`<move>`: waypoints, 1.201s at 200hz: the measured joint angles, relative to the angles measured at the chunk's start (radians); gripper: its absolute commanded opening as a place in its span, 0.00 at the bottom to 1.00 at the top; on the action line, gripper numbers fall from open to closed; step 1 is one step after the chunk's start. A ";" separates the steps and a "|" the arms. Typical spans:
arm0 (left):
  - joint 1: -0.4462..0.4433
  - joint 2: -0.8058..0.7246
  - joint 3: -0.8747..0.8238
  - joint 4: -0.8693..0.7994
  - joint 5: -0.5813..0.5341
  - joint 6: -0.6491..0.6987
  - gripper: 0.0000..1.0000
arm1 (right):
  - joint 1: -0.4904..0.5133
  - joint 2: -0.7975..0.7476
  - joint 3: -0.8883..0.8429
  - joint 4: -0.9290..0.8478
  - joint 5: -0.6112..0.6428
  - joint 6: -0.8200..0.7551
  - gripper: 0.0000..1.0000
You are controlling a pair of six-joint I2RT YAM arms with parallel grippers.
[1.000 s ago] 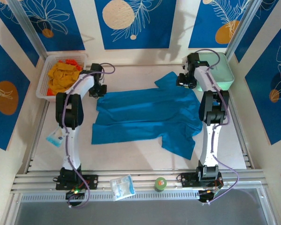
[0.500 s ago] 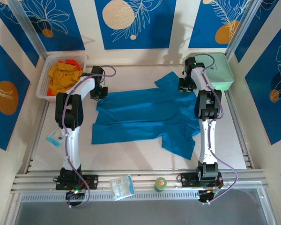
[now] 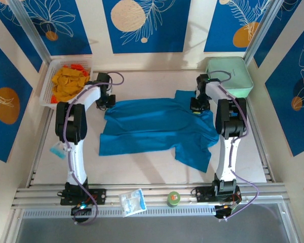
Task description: Fold and stack the t-shirts
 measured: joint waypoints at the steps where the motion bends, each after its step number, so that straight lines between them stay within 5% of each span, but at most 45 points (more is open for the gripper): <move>1: 0.000 -0.001 -0.001 0.000 0.000 0.000 0.00 | 0.003 -0.004 -0.007 0.002 -0.002 0.003 0.15; 42: 0.000 -0.008 -0.030 0.011 0.000 -0.002 0.00 | 0.063 -0.059 -0.094 0.019 -0.011 0.059 0.40; 83: 0.000 -0.008 -0.034 0.014 0.000 -0.003 0.00 | 0.033 -0.134 -0.022 -0.031 0.076 0.070 0.53; 157: 0.000 -0.010 -0.035 0.023 0.000 -0.003 0.00 | -0.120 -0.063 0.188 -0.052 0.149 0.052 0.51; 240: 0.000 -0.010 -0.035 0.029 0.008 -0.002 0.00 | -0.127 0.153 0.257 -0.049 0.185 0.047 0.47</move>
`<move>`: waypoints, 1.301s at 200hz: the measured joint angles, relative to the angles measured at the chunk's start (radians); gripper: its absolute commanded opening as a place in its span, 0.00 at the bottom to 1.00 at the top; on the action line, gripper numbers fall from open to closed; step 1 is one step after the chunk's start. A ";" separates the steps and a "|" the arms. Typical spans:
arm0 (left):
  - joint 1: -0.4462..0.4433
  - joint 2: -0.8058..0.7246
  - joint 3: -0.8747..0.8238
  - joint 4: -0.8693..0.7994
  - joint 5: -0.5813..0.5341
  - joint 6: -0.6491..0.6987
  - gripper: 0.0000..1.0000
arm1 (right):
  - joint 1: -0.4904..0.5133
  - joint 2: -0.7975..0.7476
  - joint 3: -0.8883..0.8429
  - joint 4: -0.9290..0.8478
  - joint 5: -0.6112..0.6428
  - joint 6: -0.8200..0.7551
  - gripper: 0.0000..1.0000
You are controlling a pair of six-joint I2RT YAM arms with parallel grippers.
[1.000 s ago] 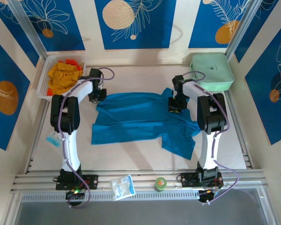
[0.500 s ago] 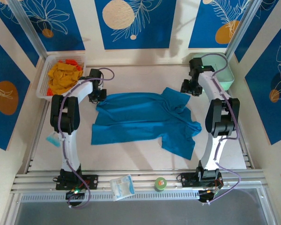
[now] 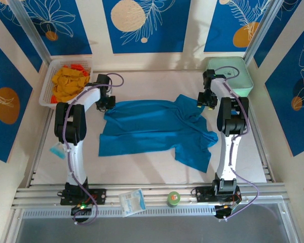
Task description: Fold and stack the t-shirts
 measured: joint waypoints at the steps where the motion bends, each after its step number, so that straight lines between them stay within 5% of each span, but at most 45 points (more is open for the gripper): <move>1: 0.000 0.000 0.000 0.000 0.000 0.000 0.00 | 0.000 0.001 0.001 0.000 0.000 0.000 0.47; 80: 0.000 0.000 0.000 0.000 0.000 0.001 0.00 | -0.002 0.089 0.116 -0.028 0.000 -0.006 0.27; 129: 0.000 0.000 -0.010 0.006 0.000 0.003 0.00 | -0.013 0.101 0.141 -0.060 0.003 -0.029 0.00; 210: 0.000 -0.039 -0.035 0.006 0.012 -0.001 0.00 | -0.001 0.000 0.006 0.024 -0.042 -0.034 0.00; 260: 0.000 -0.263 -0.008 -0.023 0.015 -0.009 0.00 | 0.038 -0.340 -0.058 0.050 -0.072 -0.050 0.00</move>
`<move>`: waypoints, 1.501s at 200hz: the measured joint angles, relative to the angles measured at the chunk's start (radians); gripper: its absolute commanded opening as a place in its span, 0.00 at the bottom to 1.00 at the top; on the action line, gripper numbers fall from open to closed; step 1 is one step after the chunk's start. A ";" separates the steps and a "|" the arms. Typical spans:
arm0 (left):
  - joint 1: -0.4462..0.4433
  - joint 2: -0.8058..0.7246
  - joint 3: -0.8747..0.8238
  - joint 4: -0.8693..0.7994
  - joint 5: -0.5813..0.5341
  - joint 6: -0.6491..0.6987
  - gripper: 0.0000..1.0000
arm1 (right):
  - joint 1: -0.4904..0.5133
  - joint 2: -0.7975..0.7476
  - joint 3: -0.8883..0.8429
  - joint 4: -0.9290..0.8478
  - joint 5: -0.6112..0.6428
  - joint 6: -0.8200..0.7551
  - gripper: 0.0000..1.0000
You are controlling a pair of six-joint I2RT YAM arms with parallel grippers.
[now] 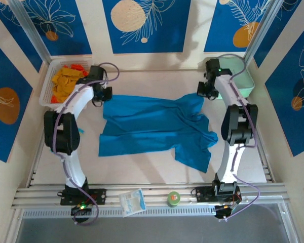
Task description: Fold and stack the t-shirts
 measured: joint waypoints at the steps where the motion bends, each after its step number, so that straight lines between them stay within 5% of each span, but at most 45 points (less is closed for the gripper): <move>1: 0.000 -0.007 0.001 0.000 0.000 0.000 0.00 | 0.000 -0.006 0.000 0.000 0.000 0.000 0.00; 70: -0.001 -0.356 0.059 -0.112 0.026 0.001 0.00 | 0.002 -0.512 0.006 -0.042 -0.023 -0.040 0.00; 100: -0.002 -0.507 0.081 -0.169 0.075 0.000 0.00 | 0.004 -0.637 0.143 -0.138 -0.034 -0.047 0.00; 174: -0.004 -0.819 0.294 -0.323 0.148 -0.018 0.01 | 0.019 -0.824 0.672 -0.342 -0.085 -0.050 0.00; 241: -0.004 -1.011 0.463 -0.435 0.120 -0.019 0.00 | 0.041 -0.936 0.845 -0.373 -0.117 -0.027 0.00; 300: -0.004 -1.017 0.462 -0.478 0.064 -0.014 0.00 | 0.081 -0.955 0.851 -0.366 -0.092 -0.037 0.00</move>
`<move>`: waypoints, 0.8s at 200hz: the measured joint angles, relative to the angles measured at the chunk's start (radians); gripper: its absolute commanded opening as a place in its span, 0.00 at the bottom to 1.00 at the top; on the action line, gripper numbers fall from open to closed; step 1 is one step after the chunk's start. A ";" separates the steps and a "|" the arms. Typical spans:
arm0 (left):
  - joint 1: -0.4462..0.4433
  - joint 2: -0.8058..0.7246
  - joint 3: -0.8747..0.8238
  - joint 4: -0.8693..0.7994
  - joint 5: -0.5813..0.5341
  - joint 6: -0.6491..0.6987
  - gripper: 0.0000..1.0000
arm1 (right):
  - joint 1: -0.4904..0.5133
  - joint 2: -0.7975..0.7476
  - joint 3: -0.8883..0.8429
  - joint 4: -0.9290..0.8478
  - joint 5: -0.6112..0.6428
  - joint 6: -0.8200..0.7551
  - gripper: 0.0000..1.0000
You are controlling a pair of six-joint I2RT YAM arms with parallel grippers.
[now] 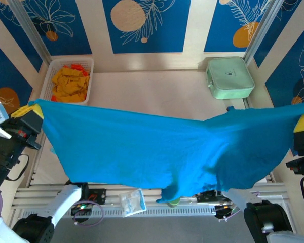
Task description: Fold and stack the t-shirts
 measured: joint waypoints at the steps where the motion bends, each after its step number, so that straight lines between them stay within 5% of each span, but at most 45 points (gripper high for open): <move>1: 0.000 0.000 -0.002 0.001 -0.002 0.000 0.00 | 0.001 0.000 -0.004 0.001 0.002 -0.003 0.00; 86: 0.000 0.104 -0.363 0.194 -0.158 0.084 0.00 | 0.013 0.066 -0.611 0.219 0.182 -0.139 0.00; 123: 0.000 0.253 -0.573 0.396 -0.198 0.103 0.00 | -0.017 0.233 -0.821 0.371 0.210 -0.192 0.00; 160: -0.001 0.522 -0.664 0.602 -0.208 0.106 0.00 | -0.097 0.491 -0.835 0.490 0.182 -0.206 0.00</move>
